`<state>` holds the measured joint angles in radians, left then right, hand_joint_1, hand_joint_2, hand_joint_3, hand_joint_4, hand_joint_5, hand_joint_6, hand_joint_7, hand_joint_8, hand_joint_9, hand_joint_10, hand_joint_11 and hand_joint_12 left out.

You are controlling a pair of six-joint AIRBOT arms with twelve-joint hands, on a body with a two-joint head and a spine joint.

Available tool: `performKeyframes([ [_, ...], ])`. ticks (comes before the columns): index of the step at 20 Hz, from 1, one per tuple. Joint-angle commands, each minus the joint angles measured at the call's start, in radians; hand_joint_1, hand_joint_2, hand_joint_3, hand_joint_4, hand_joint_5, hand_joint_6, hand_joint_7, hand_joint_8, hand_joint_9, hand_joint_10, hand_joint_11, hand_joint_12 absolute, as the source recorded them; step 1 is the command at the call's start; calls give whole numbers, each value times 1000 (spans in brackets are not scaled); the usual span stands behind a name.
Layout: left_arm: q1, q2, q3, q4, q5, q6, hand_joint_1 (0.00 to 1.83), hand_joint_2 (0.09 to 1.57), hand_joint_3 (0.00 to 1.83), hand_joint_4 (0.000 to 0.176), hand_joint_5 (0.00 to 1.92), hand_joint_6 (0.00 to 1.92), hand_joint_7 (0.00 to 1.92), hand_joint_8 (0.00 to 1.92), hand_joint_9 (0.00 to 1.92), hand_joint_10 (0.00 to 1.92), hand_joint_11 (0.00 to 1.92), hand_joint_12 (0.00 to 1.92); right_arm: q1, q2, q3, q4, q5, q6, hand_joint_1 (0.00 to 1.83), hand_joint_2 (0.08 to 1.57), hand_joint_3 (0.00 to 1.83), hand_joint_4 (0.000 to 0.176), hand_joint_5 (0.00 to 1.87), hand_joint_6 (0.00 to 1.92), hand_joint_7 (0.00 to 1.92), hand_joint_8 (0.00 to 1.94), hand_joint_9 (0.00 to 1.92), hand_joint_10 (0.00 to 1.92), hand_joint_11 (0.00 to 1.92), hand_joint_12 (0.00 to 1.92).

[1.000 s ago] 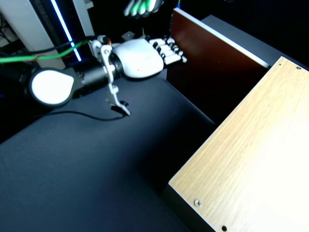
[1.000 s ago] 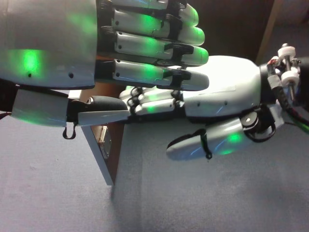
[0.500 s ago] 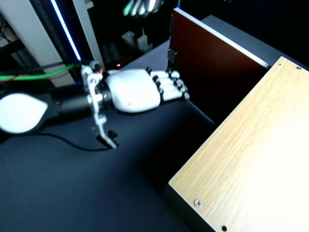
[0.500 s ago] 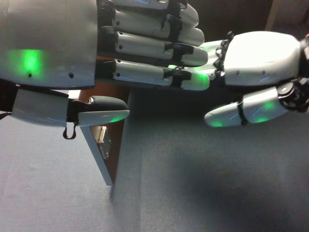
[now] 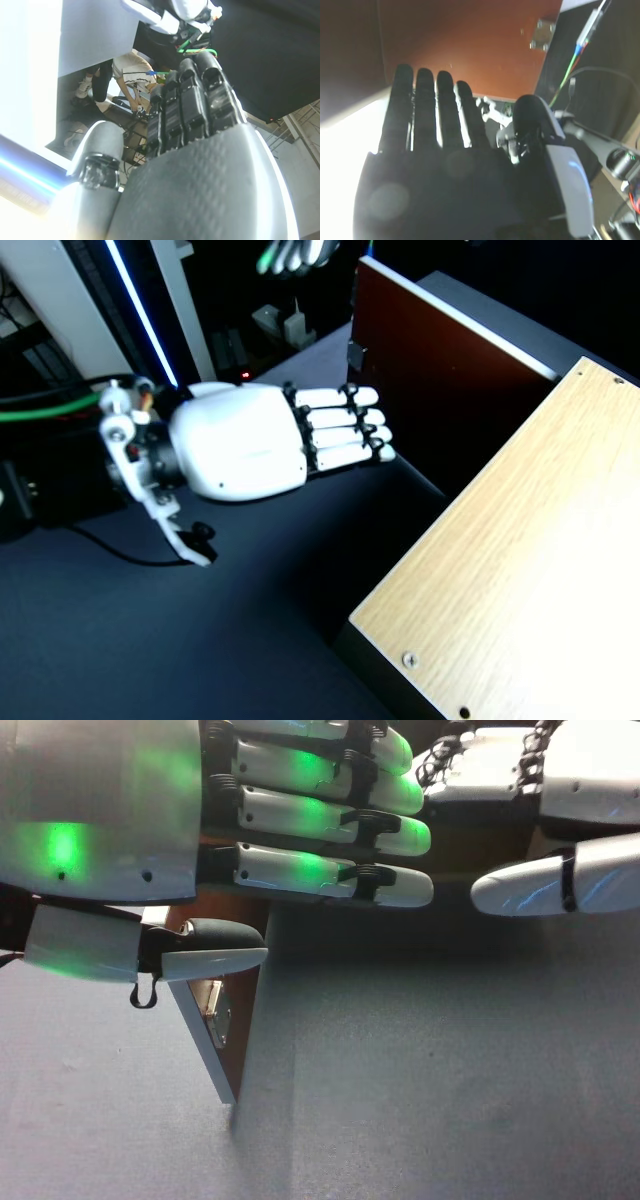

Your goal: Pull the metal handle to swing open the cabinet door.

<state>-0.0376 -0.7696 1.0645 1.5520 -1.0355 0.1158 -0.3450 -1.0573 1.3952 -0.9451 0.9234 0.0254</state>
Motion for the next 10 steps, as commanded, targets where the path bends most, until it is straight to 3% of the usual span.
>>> performKeyframes([
  [1, -9, 7, 0, -101, -19, 7, 0, 1571, 266, 0, 174, 1, 223, 2, 222, 3, 0, 570, 11, 12, -8, 75, 121, 5, 0, 1535, 2, 0, 90, 0, 128, 0, 110, 1, 0, 391],
  [10, -9, 7, 0, -101, -19, 7, 0, 1571, 273, 0, 142, 0, 200, 0, 202, 0, 0, 493, 20, 69, -74, 55, 181, 5, 0, 1527, 0, 0, 94, 1, 134, 0, 120, 0, 0, 389],
])
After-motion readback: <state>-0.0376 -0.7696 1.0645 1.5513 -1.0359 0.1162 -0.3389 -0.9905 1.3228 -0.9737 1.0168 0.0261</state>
